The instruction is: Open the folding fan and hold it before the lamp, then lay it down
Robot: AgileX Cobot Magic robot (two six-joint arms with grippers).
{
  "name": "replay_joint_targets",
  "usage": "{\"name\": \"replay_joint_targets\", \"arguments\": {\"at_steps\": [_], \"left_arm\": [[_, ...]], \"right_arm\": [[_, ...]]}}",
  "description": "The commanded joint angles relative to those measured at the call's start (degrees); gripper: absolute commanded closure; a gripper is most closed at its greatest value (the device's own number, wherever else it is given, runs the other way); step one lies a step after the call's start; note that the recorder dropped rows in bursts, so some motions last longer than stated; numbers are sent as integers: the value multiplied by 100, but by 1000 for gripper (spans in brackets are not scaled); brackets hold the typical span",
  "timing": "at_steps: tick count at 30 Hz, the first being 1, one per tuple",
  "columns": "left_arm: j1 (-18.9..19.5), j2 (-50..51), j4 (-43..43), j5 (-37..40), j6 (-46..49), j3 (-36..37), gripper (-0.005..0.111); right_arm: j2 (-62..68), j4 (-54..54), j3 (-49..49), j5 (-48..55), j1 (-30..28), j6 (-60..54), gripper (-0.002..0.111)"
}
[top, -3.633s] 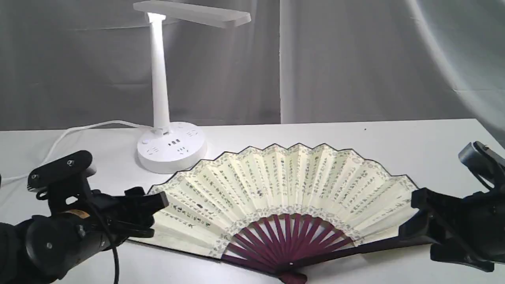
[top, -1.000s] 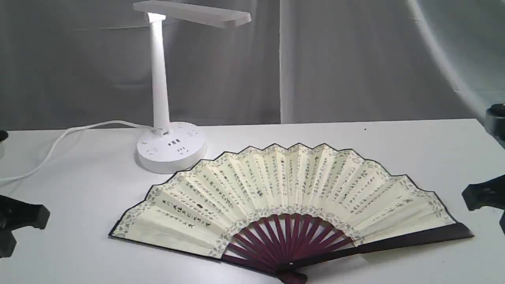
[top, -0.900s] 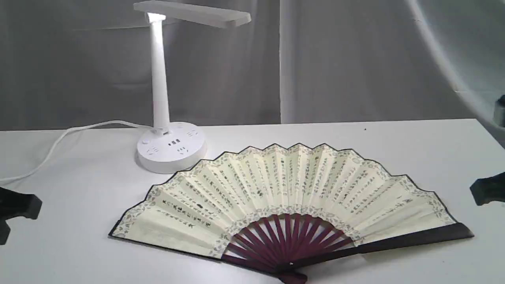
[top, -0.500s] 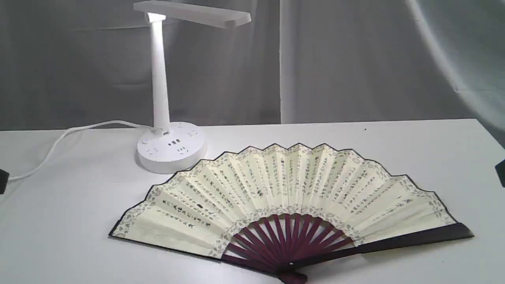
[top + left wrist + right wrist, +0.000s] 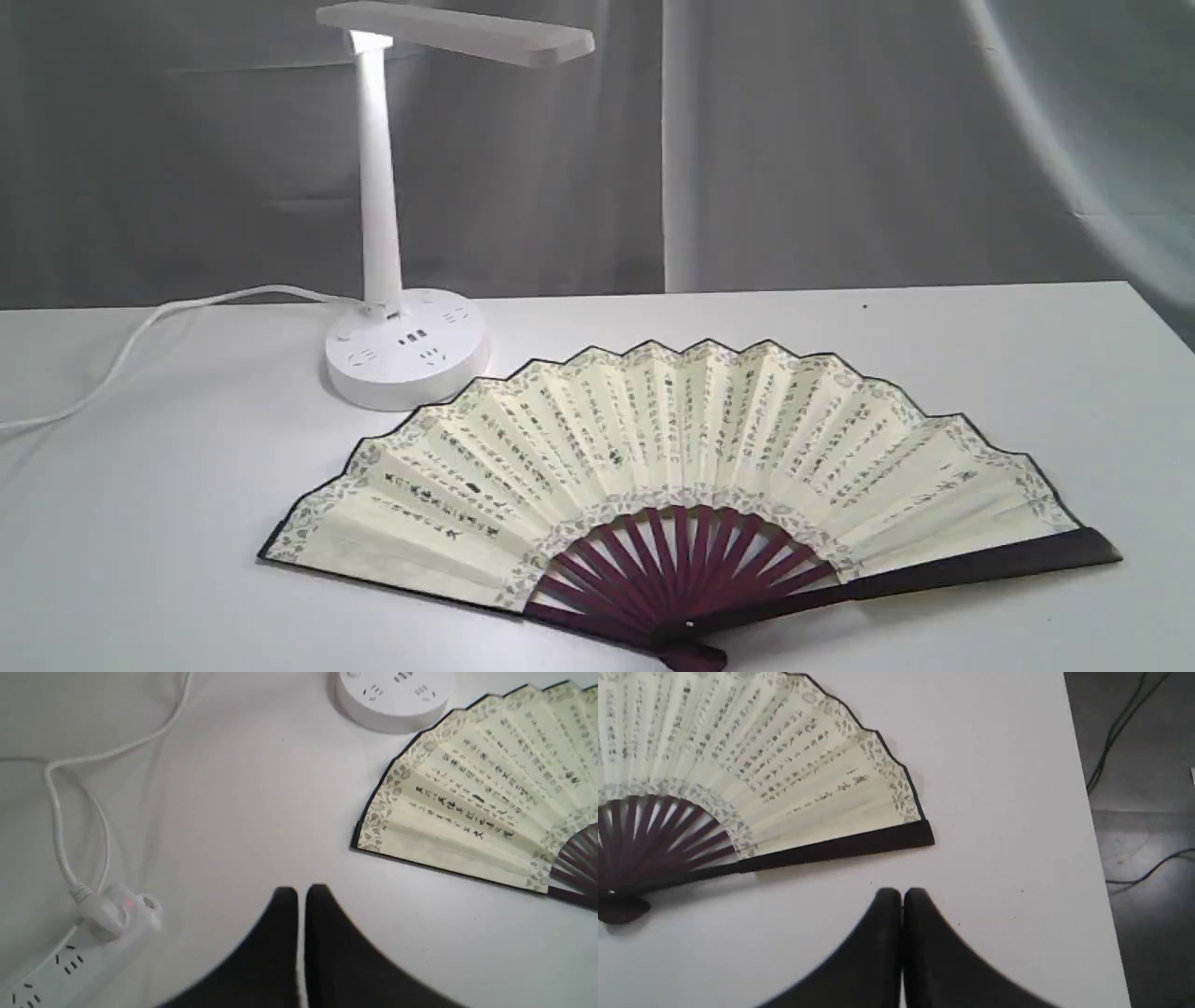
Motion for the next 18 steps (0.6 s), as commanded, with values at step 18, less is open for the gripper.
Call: {"name": "replay_joint_targets", "arguments": {"at_steps": [18], "left_arm": [[8, -3455, 62, 425, 6, 18, 107]], "right_arm": [[-2906, -277, 11, 736, -2, -31, 108]]}}
